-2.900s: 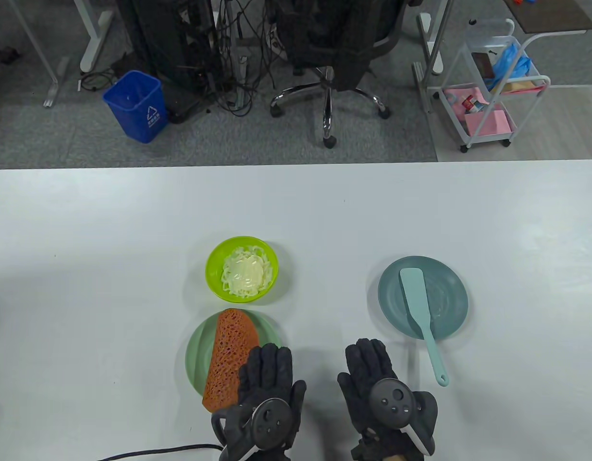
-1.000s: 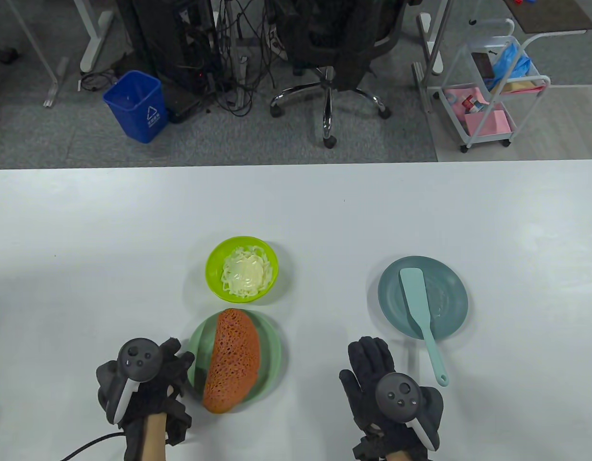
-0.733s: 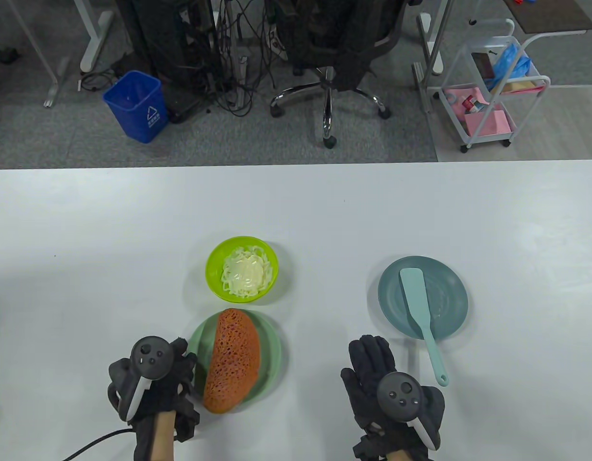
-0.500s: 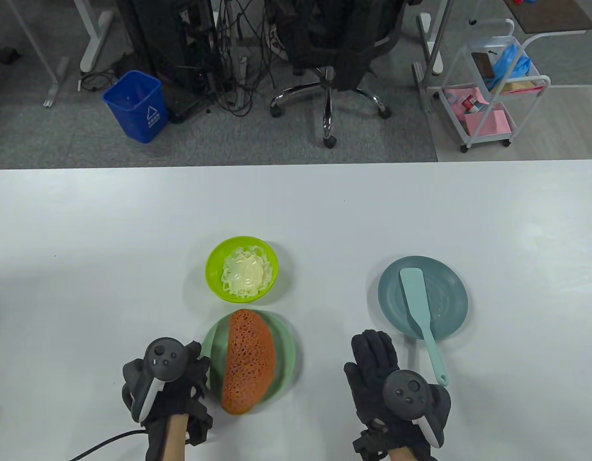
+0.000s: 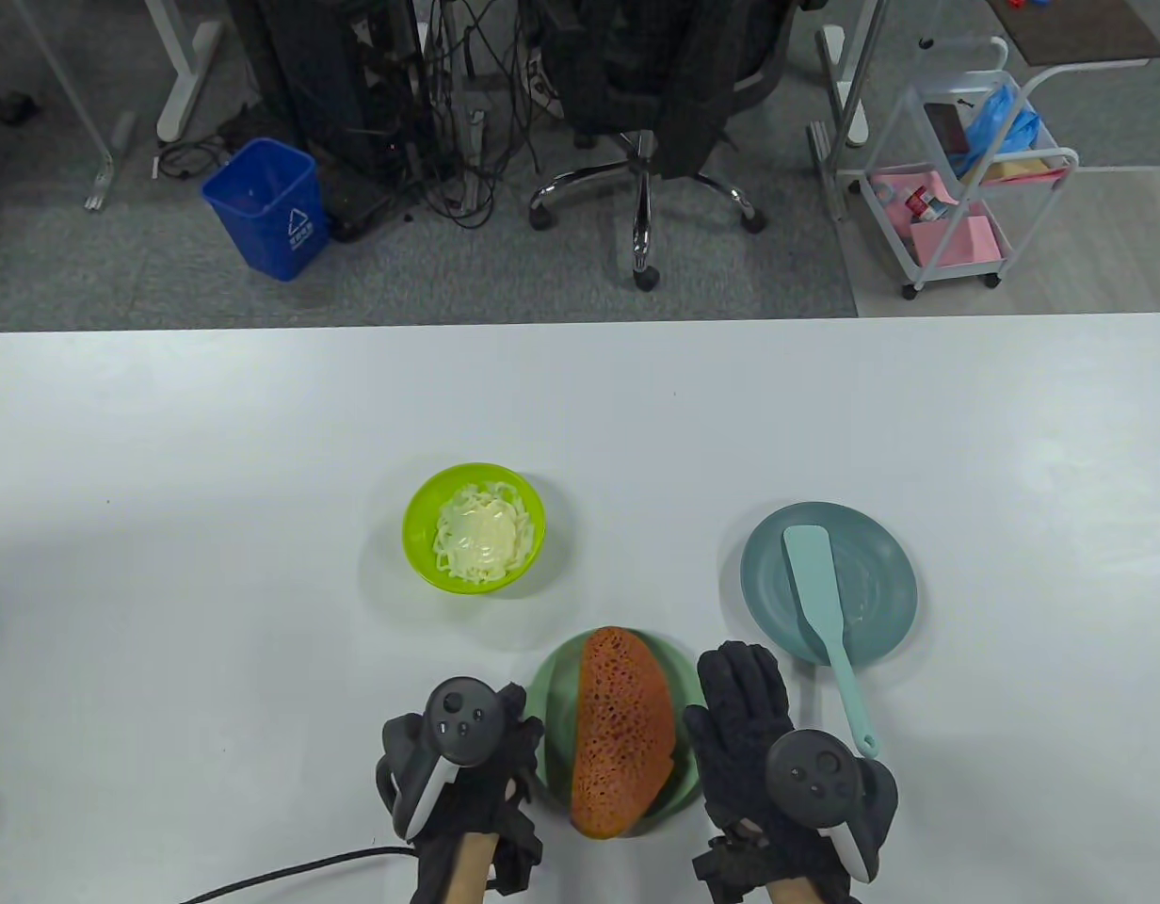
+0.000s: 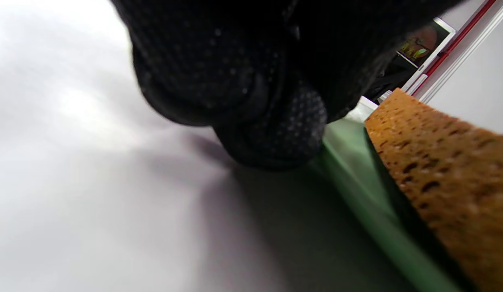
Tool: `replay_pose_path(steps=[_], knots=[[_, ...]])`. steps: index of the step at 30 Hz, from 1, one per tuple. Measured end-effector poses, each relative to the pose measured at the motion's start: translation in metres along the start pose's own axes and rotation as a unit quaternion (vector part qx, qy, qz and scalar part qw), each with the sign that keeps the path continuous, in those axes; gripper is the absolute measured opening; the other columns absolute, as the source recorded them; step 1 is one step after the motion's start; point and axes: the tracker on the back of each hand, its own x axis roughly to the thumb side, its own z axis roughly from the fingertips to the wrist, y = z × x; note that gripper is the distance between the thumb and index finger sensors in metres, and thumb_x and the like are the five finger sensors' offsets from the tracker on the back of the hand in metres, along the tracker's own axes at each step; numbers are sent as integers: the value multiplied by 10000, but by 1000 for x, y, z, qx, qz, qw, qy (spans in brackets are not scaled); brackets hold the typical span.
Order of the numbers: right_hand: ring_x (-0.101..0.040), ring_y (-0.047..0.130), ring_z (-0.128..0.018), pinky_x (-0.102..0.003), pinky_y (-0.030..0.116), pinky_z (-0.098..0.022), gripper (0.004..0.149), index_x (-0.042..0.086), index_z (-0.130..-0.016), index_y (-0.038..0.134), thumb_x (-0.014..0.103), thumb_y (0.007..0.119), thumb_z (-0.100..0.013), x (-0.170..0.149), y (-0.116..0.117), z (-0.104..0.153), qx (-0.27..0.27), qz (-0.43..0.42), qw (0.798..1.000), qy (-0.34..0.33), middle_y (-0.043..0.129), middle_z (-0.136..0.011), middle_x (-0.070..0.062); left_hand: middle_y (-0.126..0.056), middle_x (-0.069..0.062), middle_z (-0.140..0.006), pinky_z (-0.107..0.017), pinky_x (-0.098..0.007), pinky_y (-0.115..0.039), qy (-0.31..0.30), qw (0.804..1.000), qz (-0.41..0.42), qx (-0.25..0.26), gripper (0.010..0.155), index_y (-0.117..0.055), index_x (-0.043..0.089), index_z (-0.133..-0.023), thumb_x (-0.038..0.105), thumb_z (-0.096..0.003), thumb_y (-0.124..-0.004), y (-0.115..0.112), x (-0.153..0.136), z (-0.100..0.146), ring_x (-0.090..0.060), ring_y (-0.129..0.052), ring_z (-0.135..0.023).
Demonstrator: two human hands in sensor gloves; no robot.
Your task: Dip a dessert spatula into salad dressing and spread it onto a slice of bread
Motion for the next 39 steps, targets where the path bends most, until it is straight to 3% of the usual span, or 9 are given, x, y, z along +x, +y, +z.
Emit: replay_pose_path(steps=[8, 10, 15, 18, 22, 26, 30, 39], knots=[[-265, 301, -1139, -446, 416, -835, 587, 307, -1075, 507, 513, 646, -544, 0, 1, -1, 5, -1, 1000, 3, 403, -1182, 1, -1041, -81, -667, -267, -235, -1012, 0, 999, 34, -13, 508, -872, 109, -941, 367, -509, -947, -5, 2, 2, -78, -1170, -354], [-266, 302, -1139, -446, 417, -835, 592, 308, -1074, 509, 519, 654, -540, 0, 2, -1, 5, 0, 1000, 3, 403, -1182, 1, -1025, -76, -699, -290, -307, -974, -7, 999, 30, -10, 498, -859, 123, -959, 371, -531, -910, -3, -2, 5, -148, -1141, -380], [-266, 286, -1140, -447, 408, -837, 600, 322, -1077, 498, 529, 663, -538, 0, 4, -2, 17, 10, 1000, 9, 392, -1184, 0, -971, -113, -811, -386, -405, -932, -67, 995, -33, 62, 605, -796, 117, -1021, 518, -567, -785, 13, -9, 19, -256, -1105, -511], [-264, 276, -1141, -447, 398, -840, 605, 324, -1079, 491, 531, 665, -538, 0, 5, -2, 20, 21, 999, 14, 383, -1186, 2, -931, -129, -868, -461, -457, -898, -91, 992, -48, 67, 632, -762, 128, -1050, 548, -579, -739, 19, -12, 27, -309, -1067, -609], [-260, 269, -1141, -446, 393, -841, 607, 333, -1079, 481, 533, 665, -537, 0, 7, -1, 25, 25, 999, 16, 373, -1188, 4, -852, -179, -956, -545, -529, -831, -125, 980, -79, 132, 686, -708, 115, -1086, 576, -578, -696, 17, -13, 33, -387, -992, -726], [-252, 253, -1141, -443, 384, -843, 609, 343, -1080, 467, 534, 663, -536, -1, 9, -1, 37, 37, 998, 23, 366, -1188, 10, -838, -163, -976, -586, -551, -795, -141, 964, -171, 147, 708, -693, 135, -1094, 613, -573, -649, 10, -6, 33, -400, -958, -774], [-247, 238, -1141, -444, 372, -846, 611, 350, -1081, 458, 538, 660, -537, -1, 11, -2, 51, 45, 997, 31, 357, -1190, 16, -758, -166, -1064, -662, -594, -705, -162, 952, -195, 171, 723, -634, 152, -1122, 624, -576, -586, 11, -1, 37, -439, -855, -915], [-246, 238, -1138, -441, 377, -843, 608, 348, -1080, 459, 533, 658, -536, 0, 10, 1, 47, 50, 997, 31, 360, -1188, 16, -500, -190, -1185, -751, -602, -465, -175, 962, -169, 120, 717, -524, 145, -1155, 580, -586, -489, 11, -3, 41, -474, -524, -1086]])
